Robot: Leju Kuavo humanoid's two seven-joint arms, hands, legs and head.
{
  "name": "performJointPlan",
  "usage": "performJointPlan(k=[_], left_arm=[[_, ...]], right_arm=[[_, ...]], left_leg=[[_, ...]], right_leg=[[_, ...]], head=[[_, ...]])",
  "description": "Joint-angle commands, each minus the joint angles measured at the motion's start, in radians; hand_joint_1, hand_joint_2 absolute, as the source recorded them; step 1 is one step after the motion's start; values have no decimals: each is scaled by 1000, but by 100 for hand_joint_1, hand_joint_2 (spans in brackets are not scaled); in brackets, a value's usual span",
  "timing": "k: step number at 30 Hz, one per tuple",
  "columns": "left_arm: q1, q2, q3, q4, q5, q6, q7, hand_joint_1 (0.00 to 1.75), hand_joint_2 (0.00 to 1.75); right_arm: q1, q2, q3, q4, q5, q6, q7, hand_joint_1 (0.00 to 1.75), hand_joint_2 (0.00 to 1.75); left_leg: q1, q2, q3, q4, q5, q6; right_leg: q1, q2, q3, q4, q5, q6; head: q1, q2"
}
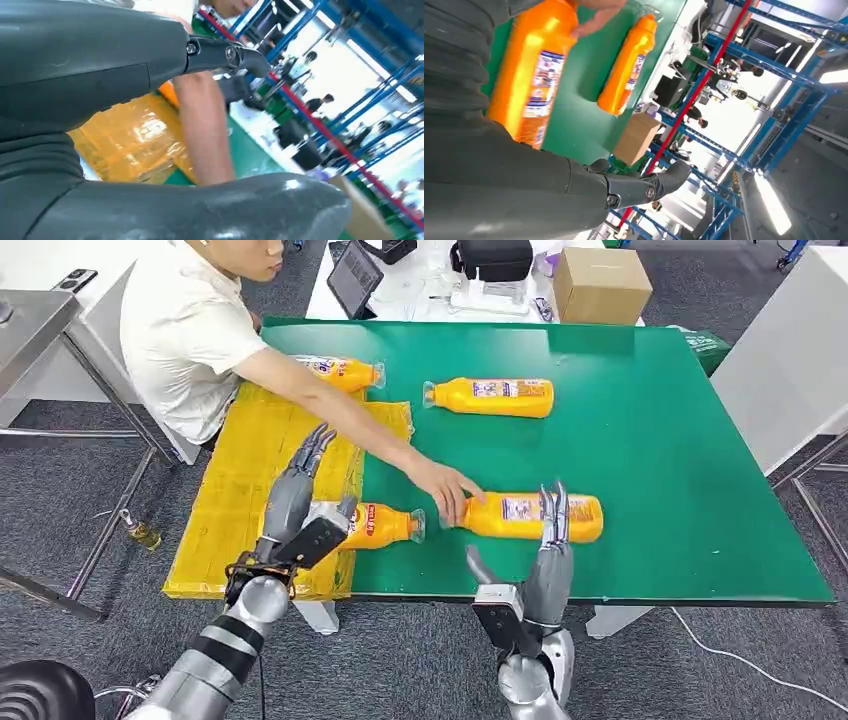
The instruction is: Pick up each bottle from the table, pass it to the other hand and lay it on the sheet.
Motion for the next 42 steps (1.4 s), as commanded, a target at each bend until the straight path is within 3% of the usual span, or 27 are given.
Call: performJointPlan(k=[1,3,6,7,10,13,19,22,31,38,42], left_arm=[[24,13,-37,-79,5,-1,8,0,0],[58,1,-19,-88,62,48,-43,0,0],[123,-6,-40,-179,97,119,-84,0,0],[141,-6,-50,-212,115,123,-84,0,175],[172,11,-80,-283,140,114,-82,0,175],[189,17,-87,-316,155,114,-75,0,175],[230,10,-112,-354,275,14,-26,0,175],[230,10,-131,-349,306,-8,-16,0,175],[237,9,-133,-346,339,-18,-2,0,175],[209,5,-138,-325,355,-24,-11,0,175],[205,5,-141,-328,357,-24,-14,0,175]], right_arm=[[-16,-24,-31,57,0,2,0,0,175],[-63,-54,-56,251,86,2,0,0,175],[-104,-54,-242,308,355,2,0,0,175],[-121,-56,-308,311,420,2,0,0,175],[-179,-100,-426,376,622,2,34,0,175],[-218,-189,-369,467,760,2,238,0,175],[-304,-325,-275,679,821,2,456,0,175],[-362,-368,-235,786,831,2,499,0,175],[-398,-396,-129,836,883,2,611,0,175],[-488,-407,-73,948,859,4,597,0,175],[-487,-397,-70,932,850,2,589,0,175]], left_leg=[[0,1,3,-1,-1,2],[0,1,8,-1,-3,3],[0,2,8,-3,-2,2],[0,1,5,-2,-1,2],[0,-2,4,-2,-1,2],[-1,0,7,-1,-2,4],[-1,0,3,-1,-1,2],[-1,1,2,-1,-1,2],[-1,0,4,-1,-1,2],[-1,2,11,-2,-3,5],[-1,1,7,0,0,2]], right_leg=[[1,-1,4,-1,-1,-2],[2,-1,9,-2,-2,-4],[1,0,9,-4,-1,-2],[1,0,6,-3,0,-2],[1,-3,6,-3,-1,-1],[1,-2,9,-3,-1,-2],[0,0,5,-2,0,-1],[0,1,4,-2,0,-1],[0,-1,6,-2,0,-2],[1,-1,13,-4,-1,-6],[0,0,8,-2,1,-2]], head=[[0,0],[0,0],[0,0],[0,0],[0,0],[1,0],[0,0],[0,0],[0,0],[0,0],[0,0]])
